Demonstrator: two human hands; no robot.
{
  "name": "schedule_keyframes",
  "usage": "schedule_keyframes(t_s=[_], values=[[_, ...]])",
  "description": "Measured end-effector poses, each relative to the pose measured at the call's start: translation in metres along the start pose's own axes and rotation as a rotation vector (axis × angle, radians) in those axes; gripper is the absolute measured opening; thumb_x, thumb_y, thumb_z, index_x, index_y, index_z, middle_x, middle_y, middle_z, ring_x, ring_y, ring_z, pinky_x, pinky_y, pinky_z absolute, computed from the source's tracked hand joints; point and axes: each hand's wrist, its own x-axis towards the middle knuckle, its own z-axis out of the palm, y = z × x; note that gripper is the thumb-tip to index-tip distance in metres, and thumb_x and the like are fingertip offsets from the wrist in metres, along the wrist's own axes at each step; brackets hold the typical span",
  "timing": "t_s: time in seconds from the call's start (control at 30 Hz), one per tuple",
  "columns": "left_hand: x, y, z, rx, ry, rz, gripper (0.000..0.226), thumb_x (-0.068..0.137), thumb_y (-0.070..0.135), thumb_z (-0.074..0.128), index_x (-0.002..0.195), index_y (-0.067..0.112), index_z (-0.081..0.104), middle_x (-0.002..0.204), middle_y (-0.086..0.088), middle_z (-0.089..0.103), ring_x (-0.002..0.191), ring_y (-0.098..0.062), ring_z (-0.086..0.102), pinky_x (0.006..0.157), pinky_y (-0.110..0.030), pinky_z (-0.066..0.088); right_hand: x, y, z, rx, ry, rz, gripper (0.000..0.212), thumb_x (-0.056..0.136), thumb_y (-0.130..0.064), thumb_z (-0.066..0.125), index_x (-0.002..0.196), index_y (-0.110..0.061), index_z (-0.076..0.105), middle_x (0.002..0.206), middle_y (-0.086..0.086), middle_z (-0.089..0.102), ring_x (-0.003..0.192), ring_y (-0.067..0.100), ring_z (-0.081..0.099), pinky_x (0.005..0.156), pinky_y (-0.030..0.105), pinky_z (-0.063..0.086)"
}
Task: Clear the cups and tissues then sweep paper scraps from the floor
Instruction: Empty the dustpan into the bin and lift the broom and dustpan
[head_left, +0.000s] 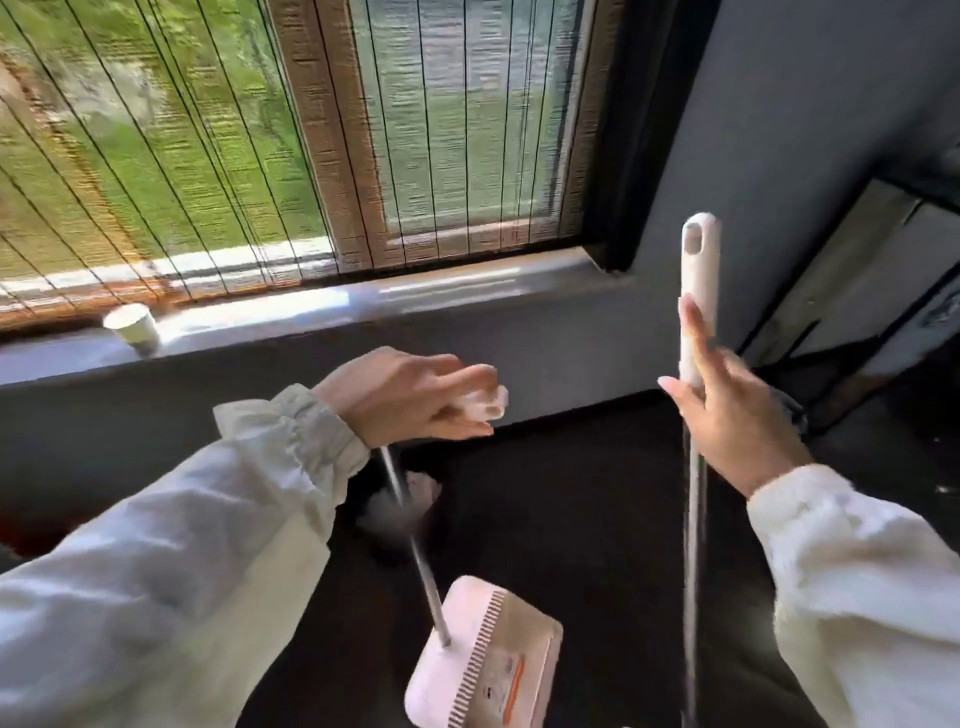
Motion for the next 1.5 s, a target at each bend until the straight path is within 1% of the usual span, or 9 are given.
schedule_keyframes(t_s=[0.23,0.37,0.43,0.53,0.7,0.83,1.0,1.37,1.5], values=[[0.058,-0.04,0.068,-0.156,-0.271,-0.068,0.049,0.091,0.054,0.039,0.129,0.025,0.049,0.11,0.0,0.058,0.096,-0.022,0.06,0.071,-0.034,0.047,0.029,0.036,0.012,0.138,-0.298,0.209,0.089,0.093,-0.015,0.054,0.134,-0.07,-0.002,0.089,0.011,0.059,0.078,0.026,0.063,0.086,0.041,0.048],[0.082,-0.071,0.094,-0.224,-0.314,-0.086,0.04,0.094,0.042,0.05,0.126,0.02,0.053,0.11,-0.002,0.058,0.096,-0.023,0.06,0.074,-0.038,0.051,0.065,0.049,0.04,0.112,-0.314,0.101,0.09,0.092,-0.014,0.055,0.134,-0.069,-0.002,0.082,-0.002,0.06,0.066,-0.007,0.056,0.069,0.005,0.035],[0.091,-0.089,0.108,-0.196,-0.36,-0.107,0.039,0.094,0.04,0.049,0.126,0.019,0.054,0.113,-0.002,0.058,0.101,-0.023,0.058,0.081,-0.04,0.049,0.085,0.054,0.061,0.188,-0.335,0.064,0.088,0.092,-0.012,0.054,0.134,-0.07,0.002,0.078,-0.006,0.058,0.07,-0.01,0.057,0.07,-0.001,0.036],[0.101,-0.115,0.131,-0.167,-0.445,-0.138,0.037,0.095,0.039,0.048,0.127,0.02,0.053,0.117,0.0,0.058,0.109,-0.02,0.055,0.093,-0.04,0.043,0.112,0.057,0.095,0.318,-0.391,0.074,0.085,0.095,-0.01,0.05,0.131,-0.073,0.006,0.081,0.002,0.058,0.076,0.009,0.062,0.083,0.023,0.045],[0.115,-0.16,0.162,-0.35,-0.488,-0.282,0.036,0.092,0.03,0.058,0.125,0.017,0.059,0.122,-0.002,0.062,0.115,-0.02,0.055,0.099,-0.035,0.036,0.148,0.064,0.157,0.398,-0.443,0.071,0.081,0.095,-0.008,0.048,0.129,-0.073,0.013,0.083,0.004,0.055,0.074,0.006,0.059,0.072,-0.001,0.04],[0.135,-0.209,0.19,-0.376,-0.541,-0.392,0.042,0.088,0.03,0.064,0.127,0.018,0.059,0.126,0.001,0.061,0.117,-0.019,0.053,0.1,-0.023,0.031,0.178,0.064,0.212,0.395,-0.537,0.077,0.076,0.096,-0.01,0.048,0.132,-0.068,0.015,0.083,0.001,0.053,0.076,0.007,0.059,0.08,0.018,0.045],[0.146,-0.257,0.237,-0.468,-0.584,-0.509,0.029,0.084,0.033,0.067,0.112,0.029,0.068,0.119,0.013,0.063,0.12,-0.01,0.047,0.114,-0.047,0.008,0.209,0.068,0.288,0.389,-0.621,0.106,0.074,0.096,-0.01,0.048,0.133,-0.064,0.013,0.083,-0.004,0.051,0.078,0.007,0.058,0.082,0.024,0.046],[0.145,-0.317,0.329,-0.593,-0.45,-0.452,0.027,0.088,0.03,0.064,0.111,0.016,0.067,0.113,0.001,0.064,0.114,-0.018,0.05,0.104,-0.034,0.017,0.236,0.093,0.43,0.412,-0.715,0.169,0.07,0.094,-0.007,0.047,0.129,-0.062,0.021,0.083,-0.006,0.053,0.08,0.009,0.06,0.083,0.029,0.052],[0.144,-0.337,0.33,-0.63,-0.457,-0.42,0.03,0.085,0.027,0.068,0.115,0.023,0.068,0.103,0.009,0.061,0.11,-0.016,0.05,0.107,-0.044,0.023,0.248,0.099,0.453,0.381,-0.754,0.099,0.088,0.097,-0.011,0.046,0.133,-0.07,-0.008,0.091,-0.006,0.054,0.081,0.003,0.059,0.082,0.024,0.043]])
